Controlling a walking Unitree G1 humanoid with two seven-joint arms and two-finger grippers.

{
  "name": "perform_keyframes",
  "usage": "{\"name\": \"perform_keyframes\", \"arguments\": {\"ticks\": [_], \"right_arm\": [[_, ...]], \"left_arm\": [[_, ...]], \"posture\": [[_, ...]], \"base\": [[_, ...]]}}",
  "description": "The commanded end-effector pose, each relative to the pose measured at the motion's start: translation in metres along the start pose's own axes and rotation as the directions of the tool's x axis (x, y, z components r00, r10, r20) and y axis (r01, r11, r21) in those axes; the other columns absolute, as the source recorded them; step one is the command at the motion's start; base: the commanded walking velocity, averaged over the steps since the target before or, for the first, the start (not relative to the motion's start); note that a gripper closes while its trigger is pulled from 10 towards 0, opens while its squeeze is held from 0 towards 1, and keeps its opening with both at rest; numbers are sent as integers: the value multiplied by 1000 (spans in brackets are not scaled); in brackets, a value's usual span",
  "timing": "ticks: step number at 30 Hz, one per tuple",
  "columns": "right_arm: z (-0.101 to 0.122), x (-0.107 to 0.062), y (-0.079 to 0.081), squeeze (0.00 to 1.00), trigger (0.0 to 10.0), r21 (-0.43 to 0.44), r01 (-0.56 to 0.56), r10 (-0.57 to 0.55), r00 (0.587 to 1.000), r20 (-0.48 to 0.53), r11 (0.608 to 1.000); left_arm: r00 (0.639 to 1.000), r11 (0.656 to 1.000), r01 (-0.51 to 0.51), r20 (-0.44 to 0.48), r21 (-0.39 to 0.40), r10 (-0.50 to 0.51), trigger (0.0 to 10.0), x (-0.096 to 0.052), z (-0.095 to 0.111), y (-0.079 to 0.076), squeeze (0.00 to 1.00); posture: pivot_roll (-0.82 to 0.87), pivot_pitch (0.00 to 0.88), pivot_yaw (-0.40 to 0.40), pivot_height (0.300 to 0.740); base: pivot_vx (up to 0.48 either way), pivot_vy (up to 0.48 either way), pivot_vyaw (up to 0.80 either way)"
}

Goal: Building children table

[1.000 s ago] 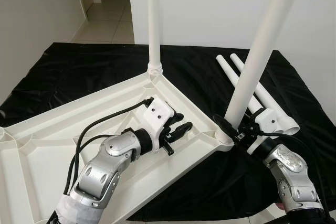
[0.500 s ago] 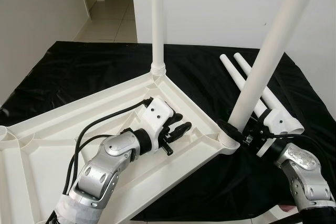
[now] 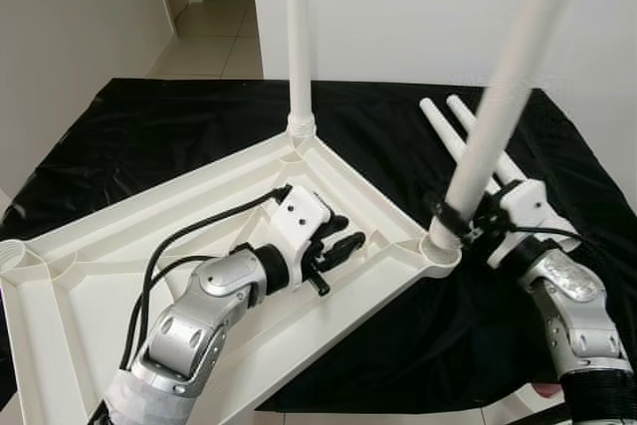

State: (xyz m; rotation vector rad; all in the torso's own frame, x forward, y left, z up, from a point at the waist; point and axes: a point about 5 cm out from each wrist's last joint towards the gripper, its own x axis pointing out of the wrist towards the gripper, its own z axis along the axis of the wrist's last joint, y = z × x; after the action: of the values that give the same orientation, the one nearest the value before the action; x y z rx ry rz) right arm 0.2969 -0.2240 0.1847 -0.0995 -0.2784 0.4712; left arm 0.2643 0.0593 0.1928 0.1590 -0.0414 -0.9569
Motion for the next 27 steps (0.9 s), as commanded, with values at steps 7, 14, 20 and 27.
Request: {"name": "perform_keyframes", "arguments": {"ticks": [7,14,20,27], "right_arm": [[-9,-6,9,0,10000,146,76,-76,997,-1,986],[-10,-13,26,0,10000,128,37,-34,999,-25,991],[-2,-18,32,0,10000,150,8,-5,1000,-15,989],[-13,-26,21,0,10000,150,113,-96,989,-114,982]], "left_arm": [[1000,1000,-4,-8,-4,4,10000,-3,0,0,0],[1000,1000,-4,-8,-4,4,10000,-3,0,0,0],[1000,1000,-1,-9,-10,1,10000,-3,-1,-1,0],[1000,1000,13,-24,-10,-13,10000,-1,-4,-4,0]], "posture": [[4,93,63,740],[3,95,60,740],[-10,100,60,740],[-10,102,55,740]], "base": [[0,0,0],[0,0,0],[0,0,0],[0,0,0]]}}
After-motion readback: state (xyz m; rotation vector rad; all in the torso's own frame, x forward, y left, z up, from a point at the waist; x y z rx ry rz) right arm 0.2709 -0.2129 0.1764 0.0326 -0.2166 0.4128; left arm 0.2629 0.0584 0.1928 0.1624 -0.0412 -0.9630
